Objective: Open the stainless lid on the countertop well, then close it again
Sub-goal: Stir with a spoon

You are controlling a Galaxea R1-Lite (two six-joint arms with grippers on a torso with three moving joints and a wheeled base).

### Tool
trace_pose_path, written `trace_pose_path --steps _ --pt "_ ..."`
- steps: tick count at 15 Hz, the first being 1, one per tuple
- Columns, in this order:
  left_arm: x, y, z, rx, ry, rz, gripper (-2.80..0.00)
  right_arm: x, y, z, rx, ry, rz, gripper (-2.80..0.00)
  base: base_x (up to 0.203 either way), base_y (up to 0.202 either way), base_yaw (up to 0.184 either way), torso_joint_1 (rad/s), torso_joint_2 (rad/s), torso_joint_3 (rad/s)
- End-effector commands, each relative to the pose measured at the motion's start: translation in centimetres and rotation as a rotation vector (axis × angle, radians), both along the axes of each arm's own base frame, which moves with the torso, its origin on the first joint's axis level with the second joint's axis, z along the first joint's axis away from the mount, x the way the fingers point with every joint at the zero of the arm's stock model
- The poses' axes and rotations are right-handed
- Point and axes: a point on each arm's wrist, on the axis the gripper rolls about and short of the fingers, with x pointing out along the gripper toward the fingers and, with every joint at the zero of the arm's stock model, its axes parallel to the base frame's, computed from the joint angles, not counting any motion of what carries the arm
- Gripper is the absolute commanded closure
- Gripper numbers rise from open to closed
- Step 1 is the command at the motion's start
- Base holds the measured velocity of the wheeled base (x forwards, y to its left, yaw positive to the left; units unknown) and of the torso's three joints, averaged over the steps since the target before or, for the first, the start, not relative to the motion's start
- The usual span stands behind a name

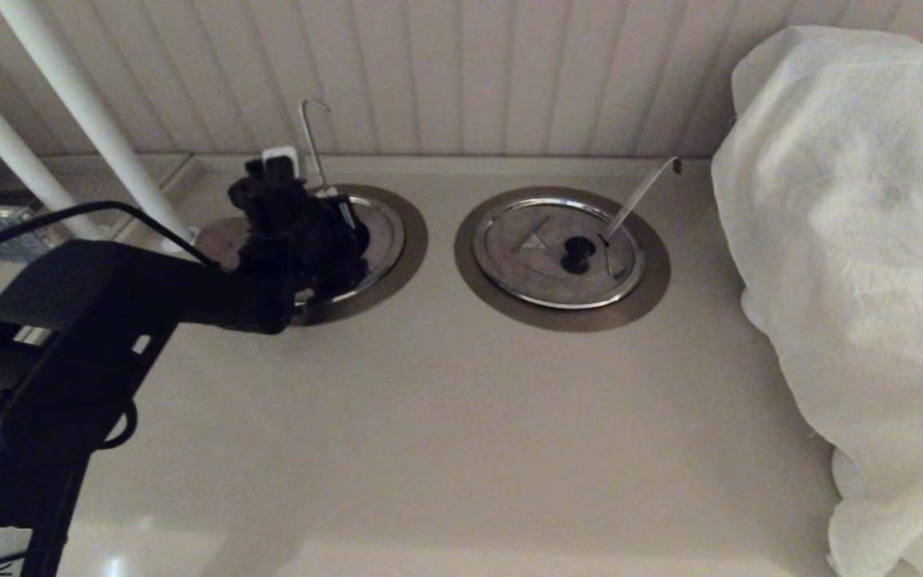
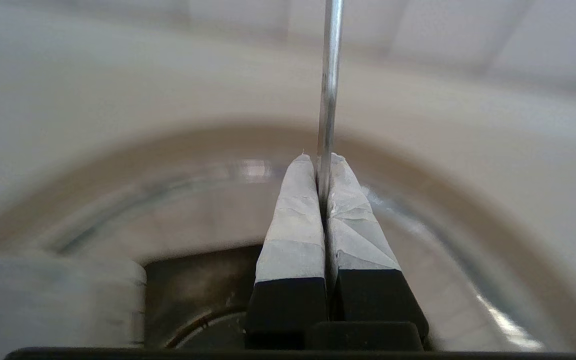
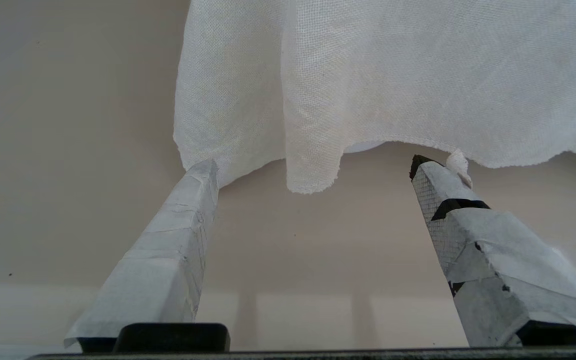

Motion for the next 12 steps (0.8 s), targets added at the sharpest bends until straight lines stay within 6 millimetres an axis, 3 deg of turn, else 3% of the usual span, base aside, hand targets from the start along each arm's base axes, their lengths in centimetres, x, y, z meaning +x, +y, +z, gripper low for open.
trace_pose_path --steps 1,7,12 --pt "-3.5 0.5 5.2 -0.020 -0.083 -0.020 0.00 0.0 0.0 0.0 0.000 0.000 0.000 -2.80 0.000 0.000 0.000 0.000 0.00 0.000" --pt "-6.2 -0.3 6.9 -0.029 -0.092 -0.061 0.00 0.0 0.0 0.0 0.000 0.000 0.000 -2.80 0.000 0.000 0.000 0.000 0.00 0.000" --pt "-6.4 -0.6 5.6 -0.006 -0.040 -0.095 0.00 0.0 0.0 0.0 0.000 0.000 0.000 -2.80 0.000 0.000 0.000 0.000 0.00 0.000"
